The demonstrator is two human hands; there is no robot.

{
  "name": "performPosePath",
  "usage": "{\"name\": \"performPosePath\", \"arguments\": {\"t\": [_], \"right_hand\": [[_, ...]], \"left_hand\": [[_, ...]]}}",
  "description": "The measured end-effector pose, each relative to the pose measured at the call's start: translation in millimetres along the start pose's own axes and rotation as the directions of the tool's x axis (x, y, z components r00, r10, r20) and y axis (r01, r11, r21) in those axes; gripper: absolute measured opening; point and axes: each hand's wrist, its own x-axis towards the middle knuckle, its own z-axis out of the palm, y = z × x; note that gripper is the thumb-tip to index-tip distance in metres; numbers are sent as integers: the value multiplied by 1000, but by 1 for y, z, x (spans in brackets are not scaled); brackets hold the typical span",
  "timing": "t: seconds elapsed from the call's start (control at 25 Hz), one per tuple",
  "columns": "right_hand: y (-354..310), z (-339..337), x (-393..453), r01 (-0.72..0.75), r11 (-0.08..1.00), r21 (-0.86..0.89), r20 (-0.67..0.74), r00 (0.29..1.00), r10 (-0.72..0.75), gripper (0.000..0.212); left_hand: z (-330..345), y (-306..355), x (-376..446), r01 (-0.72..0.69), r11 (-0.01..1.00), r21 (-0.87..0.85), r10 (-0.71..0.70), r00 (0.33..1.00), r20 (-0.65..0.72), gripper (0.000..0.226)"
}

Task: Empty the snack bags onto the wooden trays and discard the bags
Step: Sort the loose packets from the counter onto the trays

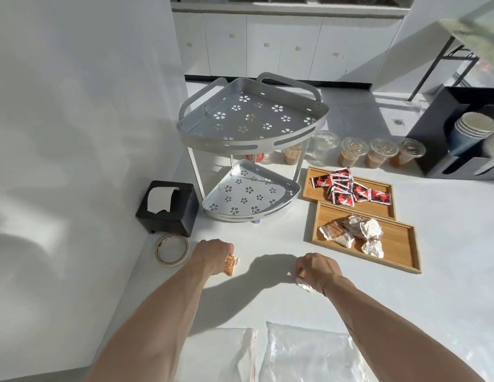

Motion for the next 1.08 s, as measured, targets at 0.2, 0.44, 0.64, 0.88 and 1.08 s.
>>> {"name": "performPosePath", "arguments": {"t": [0.2, 0.44, 0.64, 0.88, 1.08], "right_hand": [[22, 4, -20, -64, 997, -39, -53, 997, 62, 19], [70, -6, -47, -88, 996, -1, 24, 996, 88, 22], [126, -19, -70, -111, 993, 44, 30, 994, 110, 23], [201, -27, -89, -194, 971, 140, 29, 981, 192, 24], [251, -36, -98, -214, 956, 202, 23, 977, 214, 20]], "left_hand": [[-1, 7, -2, 27, 985, 173, -7, 994, -113, 33], [-23, 56, -6, -60, 997, -54, 59, 998, -19, 20], [-45, 132, -2, -73, 977, -200, 78, 997, 18, 15], [-67, 229, 20, -134, 966, -219, 142, 990, 20, 21], [-84, 296, 37, -192, 954, -230, 205, 978, 34, 26]]}}
